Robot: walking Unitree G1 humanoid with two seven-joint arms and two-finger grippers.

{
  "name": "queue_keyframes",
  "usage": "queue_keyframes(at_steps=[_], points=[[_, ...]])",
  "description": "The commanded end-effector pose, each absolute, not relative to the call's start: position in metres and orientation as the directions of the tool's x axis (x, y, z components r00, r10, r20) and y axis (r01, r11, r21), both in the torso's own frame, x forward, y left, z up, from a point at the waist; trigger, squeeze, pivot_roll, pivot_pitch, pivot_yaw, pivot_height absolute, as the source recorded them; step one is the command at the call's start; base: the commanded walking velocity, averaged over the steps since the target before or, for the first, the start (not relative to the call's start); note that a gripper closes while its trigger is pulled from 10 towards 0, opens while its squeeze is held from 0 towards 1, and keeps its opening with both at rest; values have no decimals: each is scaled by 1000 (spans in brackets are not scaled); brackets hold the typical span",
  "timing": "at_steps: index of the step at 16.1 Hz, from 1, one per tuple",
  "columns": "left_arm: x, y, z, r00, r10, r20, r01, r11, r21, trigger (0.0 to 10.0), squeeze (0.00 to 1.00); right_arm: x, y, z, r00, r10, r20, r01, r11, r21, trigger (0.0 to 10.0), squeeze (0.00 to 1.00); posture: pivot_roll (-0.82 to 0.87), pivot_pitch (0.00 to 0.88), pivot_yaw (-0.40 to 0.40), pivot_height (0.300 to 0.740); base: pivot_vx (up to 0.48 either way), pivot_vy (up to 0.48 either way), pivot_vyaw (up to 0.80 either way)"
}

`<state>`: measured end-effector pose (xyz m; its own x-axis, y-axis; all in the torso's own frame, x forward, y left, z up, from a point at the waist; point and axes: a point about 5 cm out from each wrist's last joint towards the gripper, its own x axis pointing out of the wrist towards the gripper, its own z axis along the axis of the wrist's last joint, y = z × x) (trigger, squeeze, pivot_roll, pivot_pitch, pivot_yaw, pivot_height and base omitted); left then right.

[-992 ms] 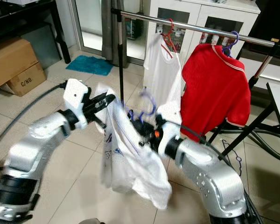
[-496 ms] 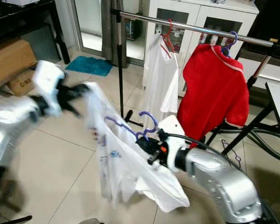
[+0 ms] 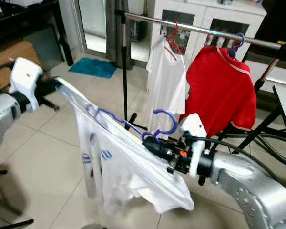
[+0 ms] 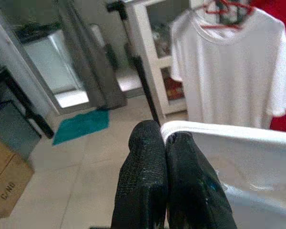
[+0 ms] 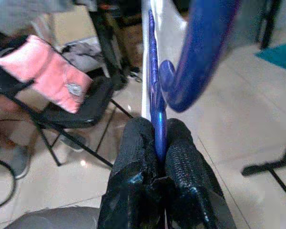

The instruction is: Hang hanger

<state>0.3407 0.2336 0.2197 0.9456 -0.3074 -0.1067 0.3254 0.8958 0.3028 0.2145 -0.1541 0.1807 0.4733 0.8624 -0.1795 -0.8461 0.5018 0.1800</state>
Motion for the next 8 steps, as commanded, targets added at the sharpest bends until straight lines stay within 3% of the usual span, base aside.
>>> queue_keyframes(at_steps=[1, 4, 5, 6, 8], points=[[344, 248, 233, 971, -235, -33, 235, 936, 261, 0, 0, 210, -158, 183, 454, 872, -180, -854, 484, 189, 0, 0, 78, 0, 0, 740, 0, 0, 0], [349, 246, 223, 963, -265, -44, 269, 947, 176, 0, 0, 215, -159, 189, 503, 857, -109, -832, 515, 205, 0, 0, 79, 0, -1, 740, 0, 0, 0], [346, 222, 208, 911, -403, -89, 411, 906, 105, 0, 0, 233, -161, 195, 642, 766, -32, -741, 631, 231, 0, 0, 74, 0, 8, 740, 0, 0, 0], [346, 222, 208, 911, -403, -89, 411, 906, 105, 0, 0, 233, -161, 195, 642, 766, -32, -741, 631, 231, 0, 0, 74, 0, 8, 740, 0, 0, 0], [340, 196, 193, 863, -492, -117, 501, 863, 60, 0, 0, 248, -159, 201, 738, 672, 58, -654, 691, 308, 0, 0, 74, 0, 8, 740, 0, 0, 0]])
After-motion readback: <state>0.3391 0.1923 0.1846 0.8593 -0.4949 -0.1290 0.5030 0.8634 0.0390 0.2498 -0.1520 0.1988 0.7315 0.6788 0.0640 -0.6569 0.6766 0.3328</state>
